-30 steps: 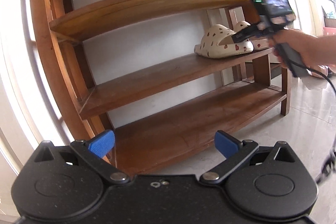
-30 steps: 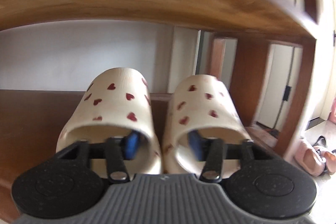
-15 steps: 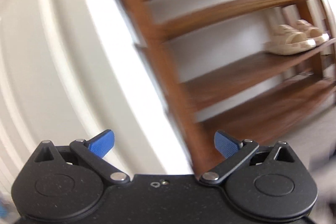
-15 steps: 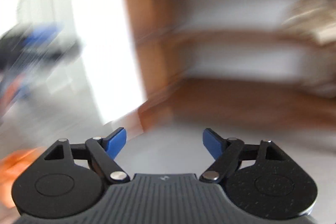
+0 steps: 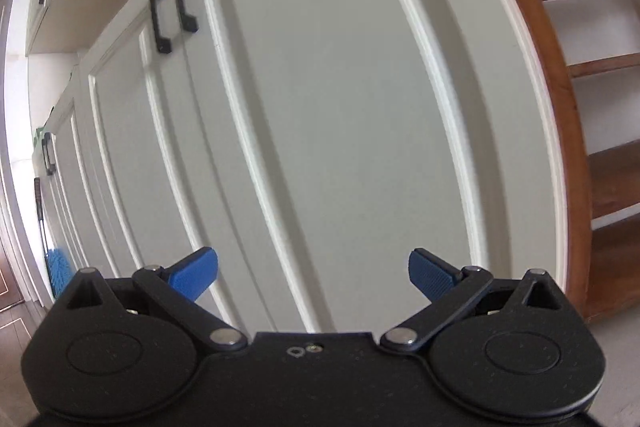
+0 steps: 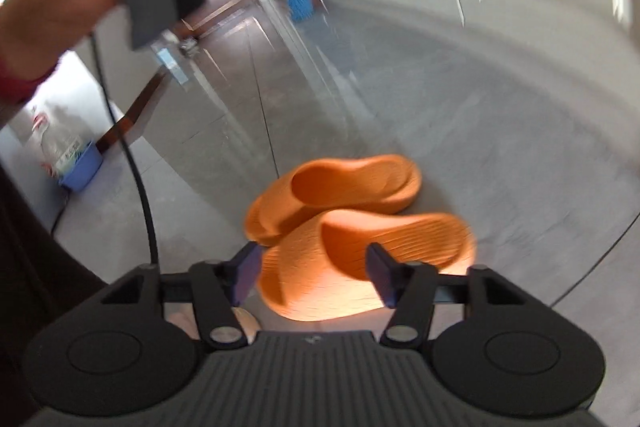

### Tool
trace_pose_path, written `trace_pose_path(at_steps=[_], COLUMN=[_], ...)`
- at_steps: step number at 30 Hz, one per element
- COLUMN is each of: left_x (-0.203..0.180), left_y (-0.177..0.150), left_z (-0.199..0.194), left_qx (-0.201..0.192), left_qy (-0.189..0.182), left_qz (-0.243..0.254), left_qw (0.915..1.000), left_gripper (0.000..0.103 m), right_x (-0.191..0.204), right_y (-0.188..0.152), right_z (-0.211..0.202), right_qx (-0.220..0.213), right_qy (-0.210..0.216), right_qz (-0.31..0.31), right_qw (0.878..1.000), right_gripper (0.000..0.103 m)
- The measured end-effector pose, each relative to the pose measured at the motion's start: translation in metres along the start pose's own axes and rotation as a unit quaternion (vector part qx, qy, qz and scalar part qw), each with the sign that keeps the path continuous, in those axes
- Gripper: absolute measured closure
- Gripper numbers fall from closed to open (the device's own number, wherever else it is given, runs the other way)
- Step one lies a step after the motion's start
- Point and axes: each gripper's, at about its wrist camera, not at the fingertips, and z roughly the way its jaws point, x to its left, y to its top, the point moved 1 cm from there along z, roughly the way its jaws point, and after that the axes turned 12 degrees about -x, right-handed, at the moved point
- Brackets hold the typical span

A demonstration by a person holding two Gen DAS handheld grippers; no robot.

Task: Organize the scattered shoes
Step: 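Move the right tool to the orange slides on the floor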

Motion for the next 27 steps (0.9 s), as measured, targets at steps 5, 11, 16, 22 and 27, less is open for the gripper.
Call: trace_pose_path(at_steps=[5,11,16,22,27], left_x=[0.027,0.073,0.104,0.128,0.127], left_y=[-0.009,-0.022,-0.033,-0.037,-0.045], left_z=[-0.011,-0.028,-0.029,-0.019,-0.023], left_qx=[-0.006,0.001,-0.001,0.004,0.007], left_qy=[0.008,0.04,0.066,0.087,0.077], left_qz=[-0.027,-0.039,-0.049,-0.076,-0.08], left_qw=[0.9996,0.9984,0.9967,0.9933,0.9938], left_gripper=[0.001,0.001,0.001,0.001,0.001], right_x=[0.059,0.103,0.041,-0.034,-0.039], right_y=[0.002,-0.012,0.002,0.026,0.034], right_z=[0.048,0.117,0.108,0.099,0.136], right_qx=[0.003,0.006,0.051,0.066,0.108], right_qy=[0.065,0.065,0.011,-0.078,-0.131], right_qz=[-0.048,-0.046,0.072,0.269,0.33], right_qw=[0.997,0.997,0.996,0.958,0.929], right_gripper=[0.04,0.041,0.04,0.04,0.04])
